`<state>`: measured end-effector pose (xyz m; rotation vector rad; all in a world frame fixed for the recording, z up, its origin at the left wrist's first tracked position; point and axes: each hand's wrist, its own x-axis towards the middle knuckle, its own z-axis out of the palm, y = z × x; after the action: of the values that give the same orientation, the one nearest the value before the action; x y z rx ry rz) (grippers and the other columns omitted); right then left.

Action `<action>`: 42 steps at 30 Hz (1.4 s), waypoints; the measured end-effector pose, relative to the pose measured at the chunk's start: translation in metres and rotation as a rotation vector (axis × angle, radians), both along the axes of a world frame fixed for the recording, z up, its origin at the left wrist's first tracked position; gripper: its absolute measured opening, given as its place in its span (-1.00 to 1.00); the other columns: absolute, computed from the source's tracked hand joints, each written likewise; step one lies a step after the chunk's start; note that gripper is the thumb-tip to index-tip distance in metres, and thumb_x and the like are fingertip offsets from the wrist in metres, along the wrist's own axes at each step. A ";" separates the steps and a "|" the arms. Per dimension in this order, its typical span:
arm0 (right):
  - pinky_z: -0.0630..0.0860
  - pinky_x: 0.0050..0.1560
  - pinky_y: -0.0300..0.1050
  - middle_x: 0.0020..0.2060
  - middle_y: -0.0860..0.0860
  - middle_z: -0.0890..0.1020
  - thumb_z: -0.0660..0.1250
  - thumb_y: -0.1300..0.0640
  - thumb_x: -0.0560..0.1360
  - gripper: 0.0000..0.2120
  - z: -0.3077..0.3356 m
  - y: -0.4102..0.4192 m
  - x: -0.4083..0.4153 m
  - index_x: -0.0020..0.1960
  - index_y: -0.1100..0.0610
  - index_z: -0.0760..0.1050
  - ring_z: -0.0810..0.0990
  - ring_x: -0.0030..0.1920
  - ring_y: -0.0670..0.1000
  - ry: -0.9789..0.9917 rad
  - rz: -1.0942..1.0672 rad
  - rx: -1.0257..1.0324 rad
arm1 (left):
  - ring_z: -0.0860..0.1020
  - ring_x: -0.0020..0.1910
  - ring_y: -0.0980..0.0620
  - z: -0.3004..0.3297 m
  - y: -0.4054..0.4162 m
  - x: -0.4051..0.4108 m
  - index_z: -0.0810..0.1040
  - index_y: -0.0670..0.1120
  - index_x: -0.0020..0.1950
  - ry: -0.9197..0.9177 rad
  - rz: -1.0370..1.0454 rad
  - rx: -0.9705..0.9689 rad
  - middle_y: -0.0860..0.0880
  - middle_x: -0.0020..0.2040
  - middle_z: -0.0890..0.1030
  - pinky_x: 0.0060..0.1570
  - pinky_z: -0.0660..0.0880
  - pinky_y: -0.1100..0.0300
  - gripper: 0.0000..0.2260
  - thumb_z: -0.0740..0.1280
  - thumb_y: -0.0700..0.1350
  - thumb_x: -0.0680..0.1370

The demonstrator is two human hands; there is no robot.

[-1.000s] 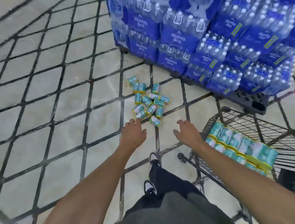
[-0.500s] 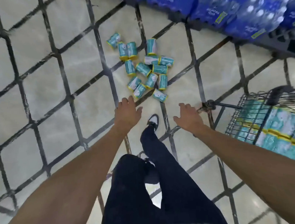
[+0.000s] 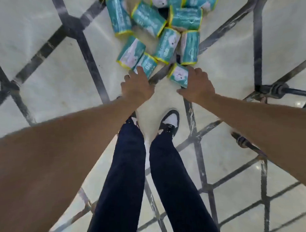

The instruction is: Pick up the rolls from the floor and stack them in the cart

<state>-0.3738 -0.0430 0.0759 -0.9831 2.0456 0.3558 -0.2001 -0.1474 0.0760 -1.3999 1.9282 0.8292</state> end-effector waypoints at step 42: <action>0.60 -0.06 -0.09 -0.03 -0.06 0.57 0.66 -0.06 0.29 -0.33 0.244 0.007 -0.007 0.20 0.06 0.33 0.61 -0.06 -0.06 -0.311 -0.983 -0.358 | 0.57 0.12 -0.20 0.227 -0.007 -0.018 0.18 -0.07 0.41 0.273 0.540 0.081 -0.14 0.20 0.50 0.09 0.58 -0.14 -0.20 0.52 0.13 0.34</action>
<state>-0.3803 -0.0357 0.3195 -0.1097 2.0590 -0.6532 -0.2178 -0.1545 0.3029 -1.8690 1.6908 1.3936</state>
